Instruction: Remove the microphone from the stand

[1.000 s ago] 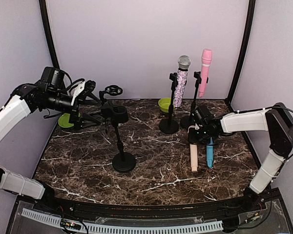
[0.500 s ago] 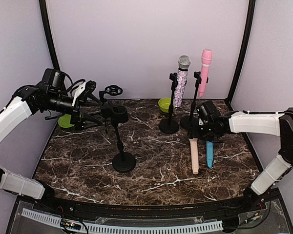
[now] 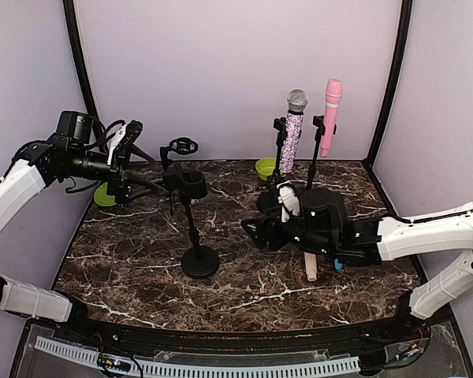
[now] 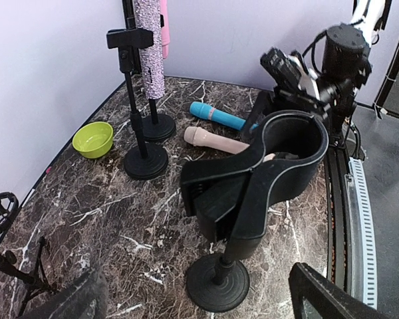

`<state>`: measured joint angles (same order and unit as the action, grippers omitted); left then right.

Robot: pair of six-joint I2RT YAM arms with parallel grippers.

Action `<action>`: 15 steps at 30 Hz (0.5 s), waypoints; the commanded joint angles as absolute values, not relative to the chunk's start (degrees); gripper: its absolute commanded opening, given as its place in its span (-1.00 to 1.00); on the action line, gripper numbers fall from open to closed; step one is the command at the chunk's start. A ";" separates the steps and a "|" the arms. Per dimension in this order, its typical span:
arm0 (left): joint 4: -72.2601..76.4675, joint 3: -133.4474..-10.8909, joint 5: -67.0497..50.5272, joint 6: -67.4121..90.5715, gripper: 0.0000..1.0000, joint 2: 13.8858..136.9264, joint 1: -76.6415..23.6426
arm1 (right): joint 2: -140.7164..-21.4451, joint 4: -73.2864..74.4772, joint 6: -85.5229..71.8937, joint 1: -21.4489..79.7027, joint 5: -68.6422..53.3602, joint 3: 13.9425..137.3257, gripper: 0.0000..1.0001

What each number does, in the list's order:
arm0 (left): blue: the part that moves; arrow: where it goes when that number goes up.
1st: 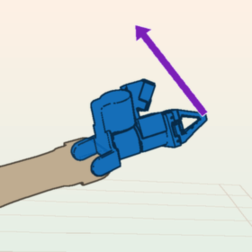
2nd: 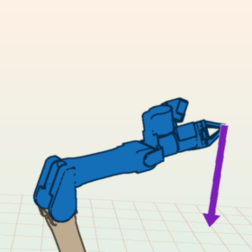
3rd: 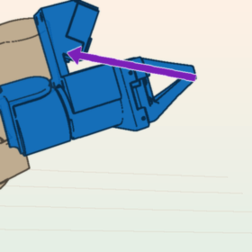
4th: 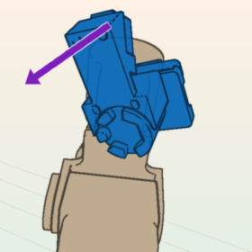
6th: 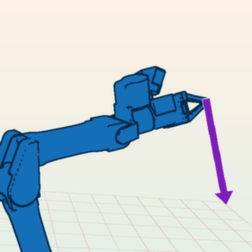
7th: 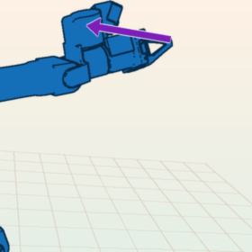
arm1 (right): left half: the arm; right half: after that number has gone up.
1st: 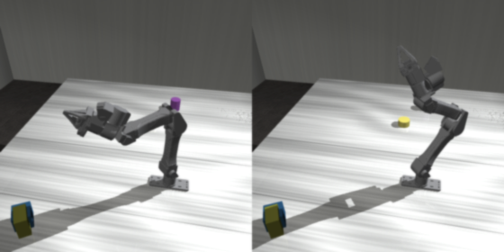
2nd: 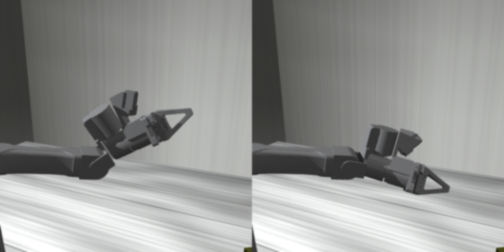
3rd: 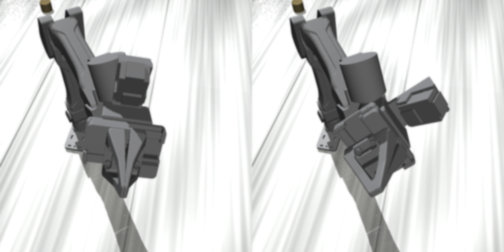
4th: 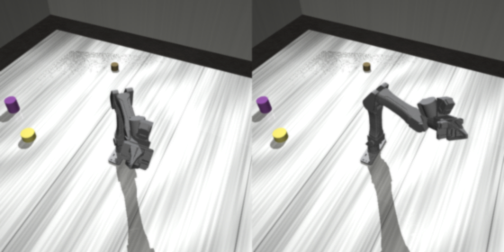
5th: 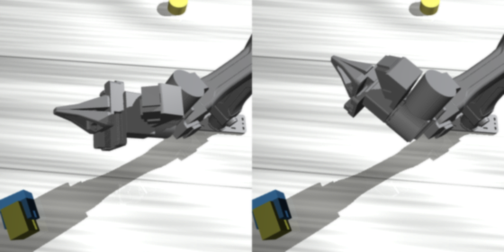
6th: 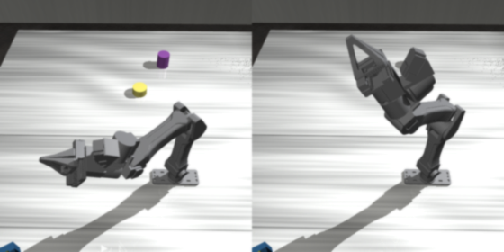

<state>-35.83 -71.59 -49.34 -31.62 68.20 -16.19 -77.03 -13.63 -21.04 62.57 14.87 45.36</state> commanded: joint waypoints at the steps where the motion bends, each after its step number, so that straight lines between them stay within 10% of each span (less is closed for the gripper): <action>1: -34.23 -70.70 -52.86 -27.47 0.94 66.16 -13.02 | -86.73 -28.26 -17.52 67.28 14.93 48.52 0.56; 15: -36.28 -70.65 -52.49 -27.40 0.94 63.78 -10.82 | -112.32 -35.70 -17.52 69.67 14.93 67.79 0.56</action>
<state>-35.44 -71.42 -51.94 -27.62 65.32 -11.35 -110.13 -30.20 -18.00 68.99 14.59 63.31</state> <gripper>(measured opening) 0.972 0.780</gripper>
